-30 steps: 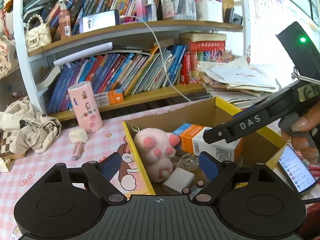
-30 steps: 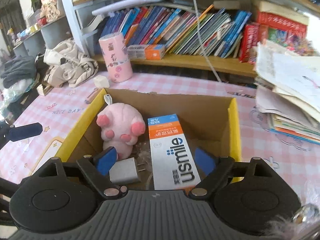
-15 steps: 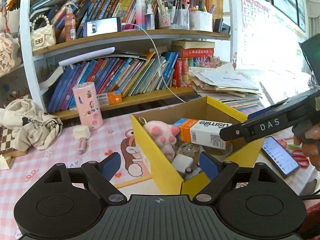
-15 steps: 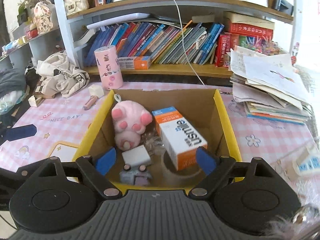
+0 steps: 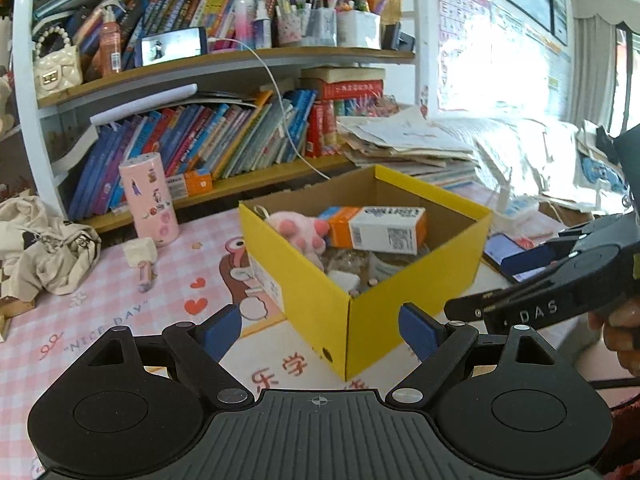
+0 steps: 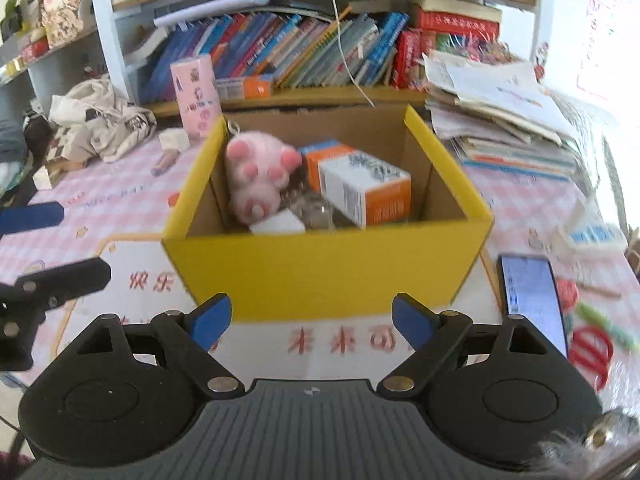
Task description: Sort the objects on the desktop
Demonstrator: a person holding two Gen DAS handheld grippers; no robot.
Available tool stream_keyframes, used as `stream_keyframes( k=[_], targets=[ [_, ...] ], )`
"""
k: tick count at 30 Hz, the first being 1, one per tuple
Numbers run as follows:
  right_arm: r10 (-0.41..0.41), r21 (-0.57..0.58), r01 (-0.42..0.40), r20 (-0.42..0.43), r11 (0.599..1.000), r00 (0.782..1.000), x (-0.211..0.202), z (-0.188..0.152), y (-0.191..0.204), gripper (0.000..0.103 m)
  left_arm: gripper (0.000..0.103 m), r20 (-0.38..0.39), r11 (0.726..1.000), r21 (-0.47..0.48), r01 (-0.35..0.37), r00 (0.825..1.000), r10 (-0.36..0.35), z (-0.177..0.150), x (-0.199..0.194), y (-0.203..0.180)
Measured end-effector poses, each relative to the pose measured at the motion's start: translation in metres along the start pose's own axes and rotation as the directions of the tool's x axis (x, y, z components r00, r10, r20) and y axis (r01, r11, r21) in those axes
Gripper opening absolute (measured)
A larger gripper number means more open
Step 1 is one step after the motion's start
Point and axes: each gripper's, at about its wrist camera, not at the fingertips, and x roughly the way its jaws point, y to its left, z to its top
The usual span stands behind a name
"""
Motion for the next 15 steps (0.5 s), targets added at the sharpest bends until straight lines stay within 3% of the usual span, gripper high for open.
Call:
stream_keyframes(
  k=[15],
  targets=[
    [-0.027,-0.002,0.027,-0.081,1.000,0.996,0.002,-0.036,0.049,0.088,0.088,-0.111,0.999,-0.005,0.054,0.992,-0.054,-0.035,-0.015,0.020]
  ],
)
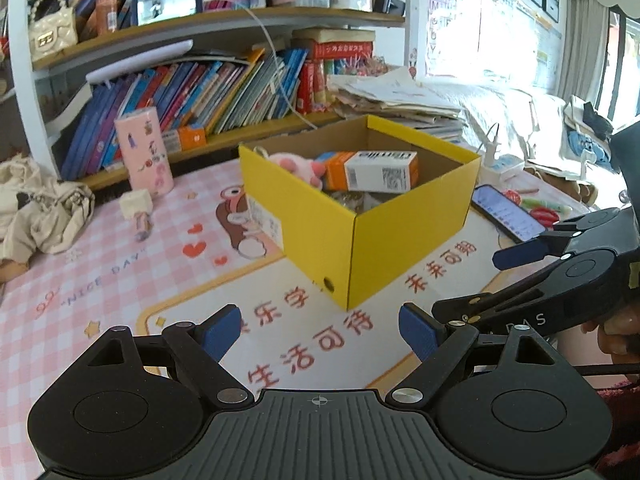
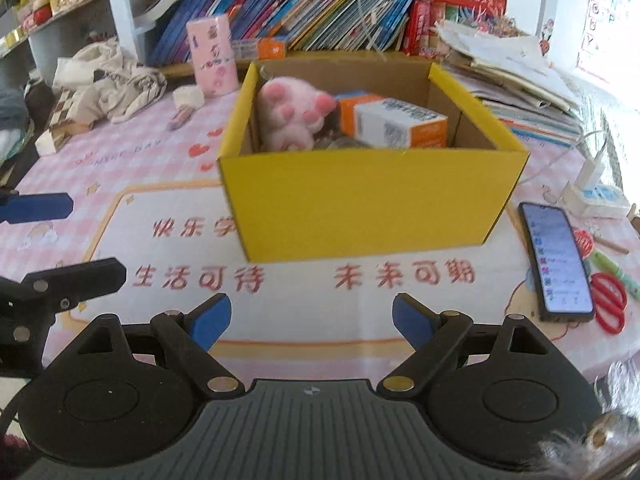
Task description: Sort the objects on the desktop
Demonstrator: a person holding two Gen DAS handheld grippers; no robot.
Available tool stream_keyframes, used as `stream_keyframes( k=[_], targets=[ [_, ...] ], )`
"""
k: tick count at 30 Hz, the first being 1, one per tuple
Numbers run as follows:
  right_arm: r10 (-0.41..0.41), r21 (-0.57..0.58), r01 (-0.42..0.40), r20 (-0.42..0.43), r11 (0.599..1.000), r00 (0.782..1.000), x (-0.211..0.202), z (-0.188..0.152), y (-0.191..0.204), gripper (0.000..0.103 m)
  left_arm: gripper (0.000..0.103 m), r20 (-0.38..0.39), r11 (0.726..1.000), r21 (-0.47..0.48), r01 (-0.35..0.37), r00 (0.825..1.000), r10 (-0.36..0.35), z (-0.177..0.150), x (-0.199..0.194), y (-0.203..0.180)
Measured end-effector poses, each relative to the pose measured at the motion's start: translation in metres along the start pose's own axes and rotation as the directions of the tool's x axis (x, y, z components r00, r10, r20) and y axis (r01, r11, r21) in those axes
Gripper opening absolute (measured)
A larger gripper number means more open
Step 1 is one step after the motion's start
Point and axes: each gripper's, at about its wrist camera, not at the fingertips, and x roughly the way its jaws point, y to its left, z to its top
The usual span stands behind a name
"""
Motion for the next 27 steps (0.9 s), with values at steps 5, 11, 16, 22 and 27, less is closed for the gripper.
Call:
stream_keyframes(
  k=[5,11,16,22,27],
  targets=[
    [-0.036,0.080,0.037,-0.014,0.996,0.999,-0.001,-0.002,-0.004,0.088,0.094,-0.021,1.000,-0.019,-0.003,1.000,0.003,-0.011,-0.005,0.010],
    [-0.054,0.085,0.056,-0.022,0.995,0.998,-0.002,-0.005,0.005,0.088,0.094,-0.019,0.999,-0.042,-0.001,1.000,0.000,-0.019,-0.011,0.020],
    [-0.048,0.035,0.048,-0.019,0.998,0.999,-0.003,-0.005,0.020,0.088,0.094,-0.012,0.999,-0.045,-0.002,1.000,0.001,-0.022,-0.015,0.026],
    [-0.022,0.002,0.022,-0.020,1.000,1.000,0.002,0.002,0.037,0.089,0.094,0.001,0.996,-0.076,-0.040,0.999,0.040,-0.028,-0.025,0.040],
    [0.018,-0.076,-0.019,-0.016,0.997,1.000,0.007,0.009,0.060,0.089,0.094,0.009,0.991,-0.109,-0.081,0.997,0.082,-0.033,-0.033,0.054]
  ],
)
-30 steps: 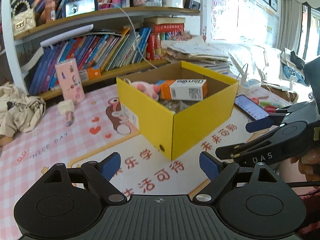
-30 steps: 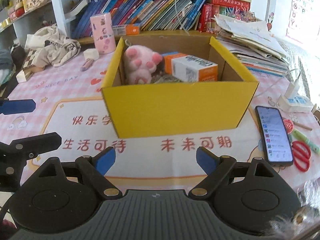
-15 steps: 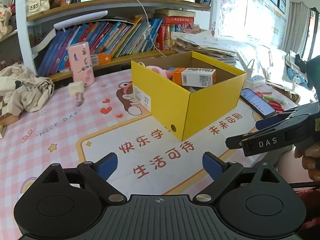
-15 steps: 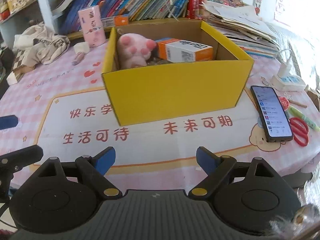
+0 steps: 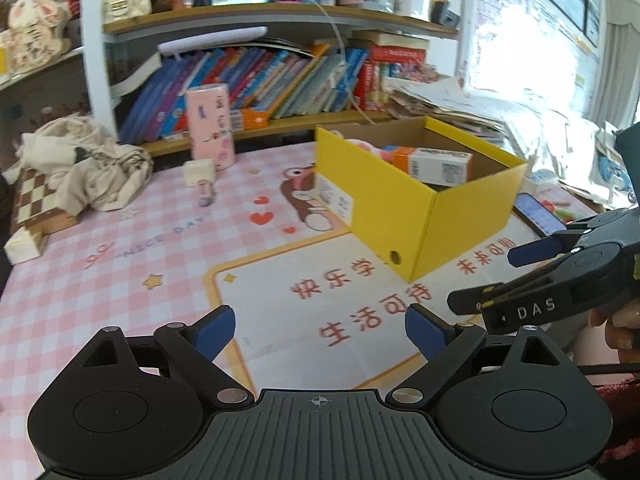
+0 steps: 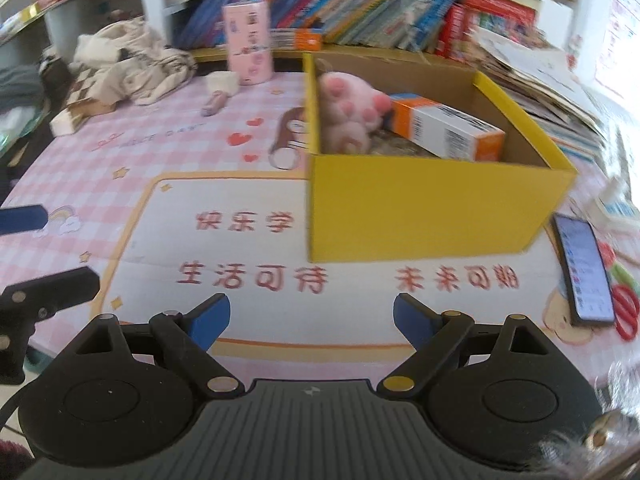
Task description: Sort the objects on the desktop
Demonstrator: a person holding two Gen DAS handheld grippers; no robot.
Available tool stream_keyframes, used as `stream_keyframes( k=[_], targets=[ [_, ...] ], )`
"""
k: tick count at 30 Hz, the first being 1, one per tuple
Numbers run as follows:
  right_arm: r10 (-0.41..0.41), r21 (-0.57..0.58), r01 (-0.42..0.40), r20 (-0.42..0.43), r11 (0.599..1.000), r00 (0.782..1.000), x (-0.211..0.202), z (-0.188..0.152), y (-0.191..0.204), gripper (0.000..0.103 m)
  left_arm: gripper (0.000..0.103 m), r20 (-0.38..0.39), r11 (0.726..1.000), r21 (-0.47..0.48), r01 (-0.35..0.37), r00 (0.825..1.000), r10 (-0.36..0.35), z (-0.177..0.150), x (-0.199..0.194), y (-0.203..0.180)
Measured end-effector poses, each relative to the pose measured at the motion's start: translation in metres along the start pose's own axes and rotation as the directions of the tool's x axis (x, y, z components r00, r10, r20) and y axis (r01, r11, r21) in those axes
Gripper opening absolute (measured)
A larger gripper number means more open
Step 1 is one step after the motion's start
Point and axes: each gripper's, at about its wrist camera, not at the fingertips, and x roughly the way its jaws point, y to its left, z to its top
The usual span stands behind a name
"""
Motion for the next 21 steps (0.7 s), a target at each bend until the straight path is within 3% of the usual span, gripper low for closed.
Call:
stream_keyframes(
  k=[21],
  targets=[
    [0.154,-0.240,-0.144,0.021,0.960,0.988,0.037,0.044,0.068,0.089,0.094,-0.011,0.983,-0.115,-0.142,0.990,0.142,-0.005,-0.002,0.050]
  ],
)
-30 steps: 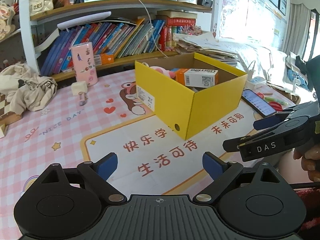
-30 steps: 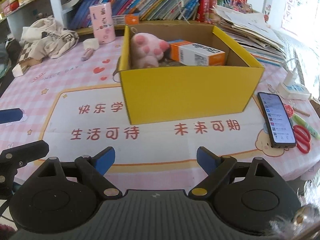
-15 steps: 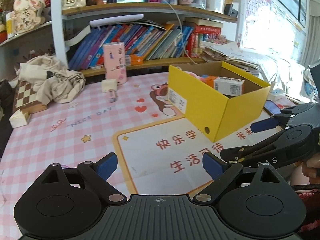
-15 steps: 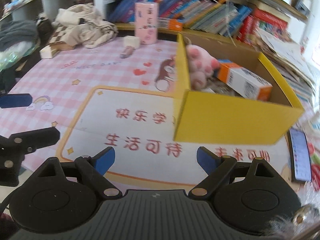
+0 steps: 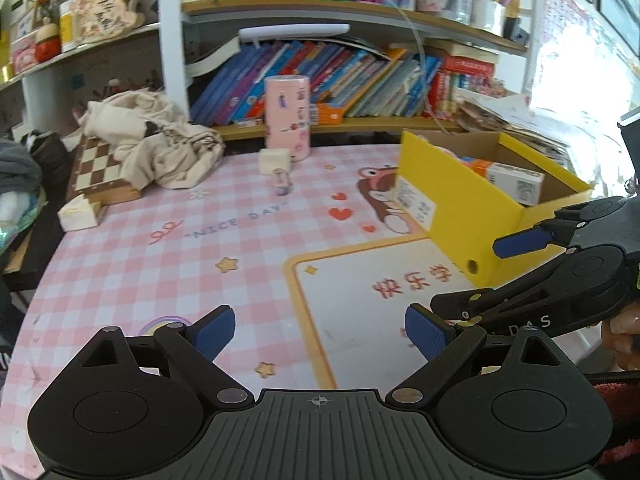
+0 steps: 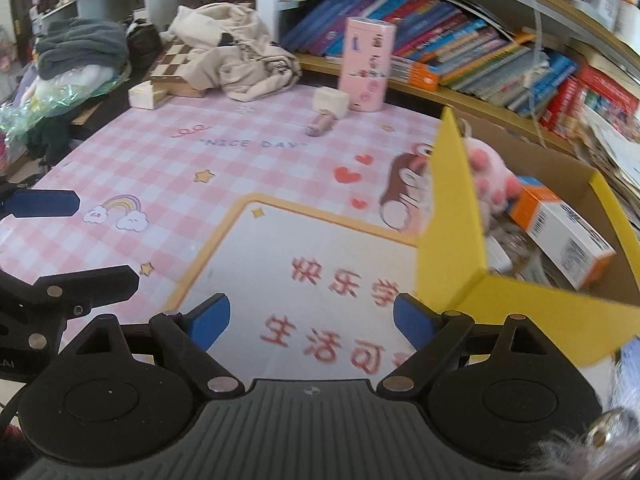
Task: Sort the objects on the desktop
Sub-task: 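Move the left tool to the pink stick while the right tool approaches the white block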
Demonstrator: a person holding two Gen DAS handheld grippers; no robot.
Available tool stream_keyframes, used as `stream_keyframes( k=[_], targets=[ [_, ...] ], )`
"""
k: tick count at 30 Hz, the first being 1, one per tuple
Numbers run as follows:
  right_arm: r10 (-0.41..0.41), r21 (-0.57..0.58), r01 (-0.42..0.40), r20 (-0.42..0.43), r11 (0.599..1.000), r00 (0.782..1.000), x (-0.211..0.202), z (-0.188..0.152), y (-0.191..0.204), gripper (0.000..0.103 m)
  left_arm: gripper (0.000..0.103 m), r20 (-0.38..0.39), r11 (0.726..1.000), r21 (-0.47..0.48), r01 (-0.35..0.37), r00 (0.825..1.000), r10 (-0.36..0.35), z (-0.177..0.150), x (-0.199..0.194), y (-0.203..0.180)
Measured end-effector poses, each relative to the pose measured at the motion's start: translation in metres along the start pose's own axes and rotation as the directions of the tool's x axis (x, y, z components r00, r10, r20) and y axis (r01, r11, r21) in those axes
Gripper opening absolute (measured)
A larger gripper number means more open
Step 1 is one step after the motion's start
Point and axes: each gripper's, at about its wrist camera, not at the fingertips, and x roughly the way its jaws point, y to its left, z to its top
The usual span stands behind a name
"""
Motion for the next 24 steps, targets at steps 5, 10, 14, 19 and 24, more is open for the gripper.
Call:
stream_keyframes(
  k=[5,10,14,19,24],
  targets=[
    [0.033,-0.035,-0.033,-0.002,0.999,0.999,0.020,0.021,0.005,0.089,0.094,-0.010,0.998,-0.039,-0.041,0.999,0.041,0.007,0.010,0.017],
    [0.040,-0.027,-0.040,0.004,0.999,0.999,0.040,0.047,-0.001,0.089,0.094,-0.028,0.996,-0.073,-0.059,0.998,0.058,0.015,0.028,0.032],
    [0.049,0.001,-0.049,0.011,0.999,0.999,0.055,0.072,-0.007,0.089,0.094,-0.033,0.995,-0.076,-0.057,0.998,0.054,0.023,0.044,0.038],
    [0.066,-0.004,-0.066,0.026,0.998,0.997,0.074,0.104,-0.012,0.089,0.094,-0.030,0.998,-0.051,-0.043,0.999,0.041,0.036,0.069,0.041],
    [0.074,0.013,-0.074,0.034,0.997,0.997,0.095,0.135,-0.021,0.089,0.094,-0.020,0.999,-0.029,-0.030,0.999,0.030,0.052,0.097,0.047]
  ],
)
